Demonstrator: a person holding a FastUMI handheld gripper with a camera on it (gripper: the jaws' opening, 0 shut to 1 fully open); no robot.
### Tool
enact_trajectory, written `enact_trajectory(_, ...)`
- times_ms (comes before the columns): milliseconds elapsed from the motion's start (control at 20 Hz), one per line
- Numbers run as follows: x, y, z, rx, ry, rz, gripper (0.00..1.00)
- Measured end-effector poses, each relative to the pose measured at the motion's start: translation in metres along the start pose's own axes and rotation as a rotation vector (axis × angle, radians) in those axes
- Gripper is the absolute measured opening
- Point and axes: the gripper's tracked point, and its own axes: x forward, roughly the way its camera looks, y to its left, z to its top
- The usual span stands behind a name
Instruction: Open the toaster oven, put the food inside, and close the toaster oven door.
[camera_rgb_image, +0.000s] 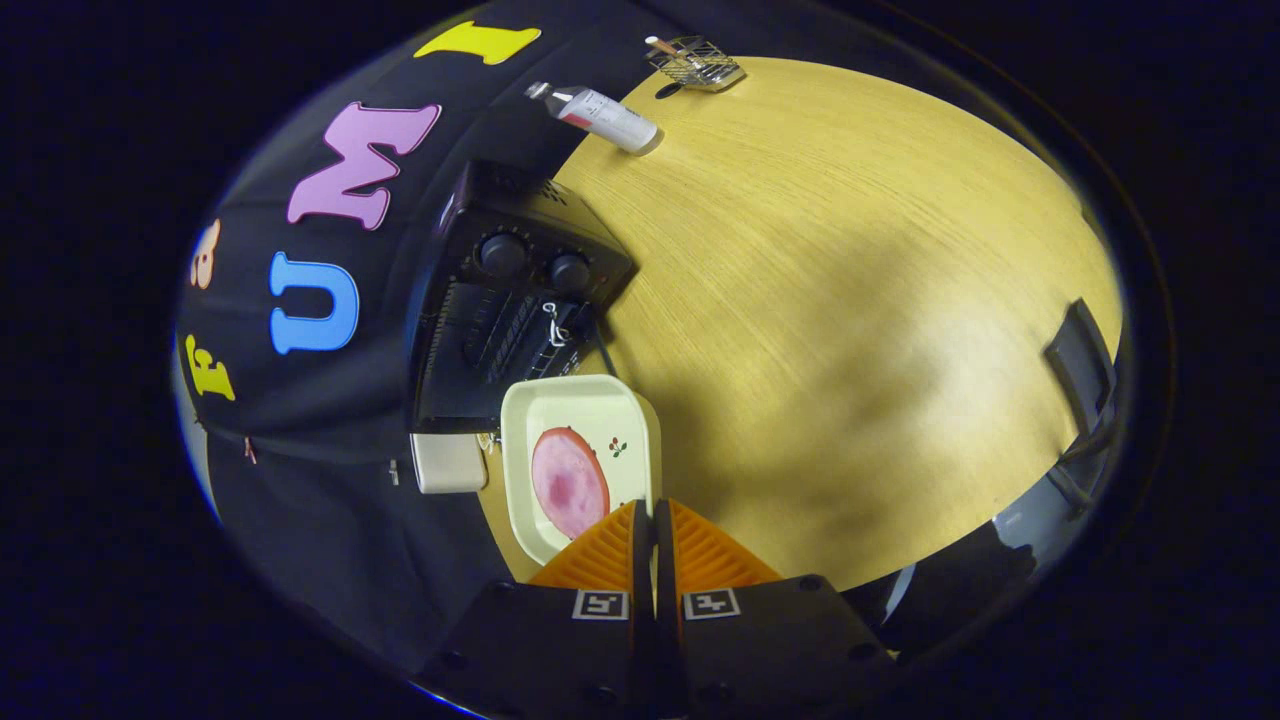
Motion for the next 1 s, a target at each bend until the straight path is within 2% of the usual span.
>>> enact_trajectory(200,0.036,0.043,-0.013,0.088,-0.068,0.001,0.06)
enact_trajectory(400,0.079,0.075,-0.011,0.228,-0.131,-0.029,0.06)
enact_trajectory(800,0.135,0.122,0.034,0.505,-0.337,-0.036,0.06)
enact_trajectory(1000,0.158,0.134,0.049,0.598,-0.375,-0.054,0.06)
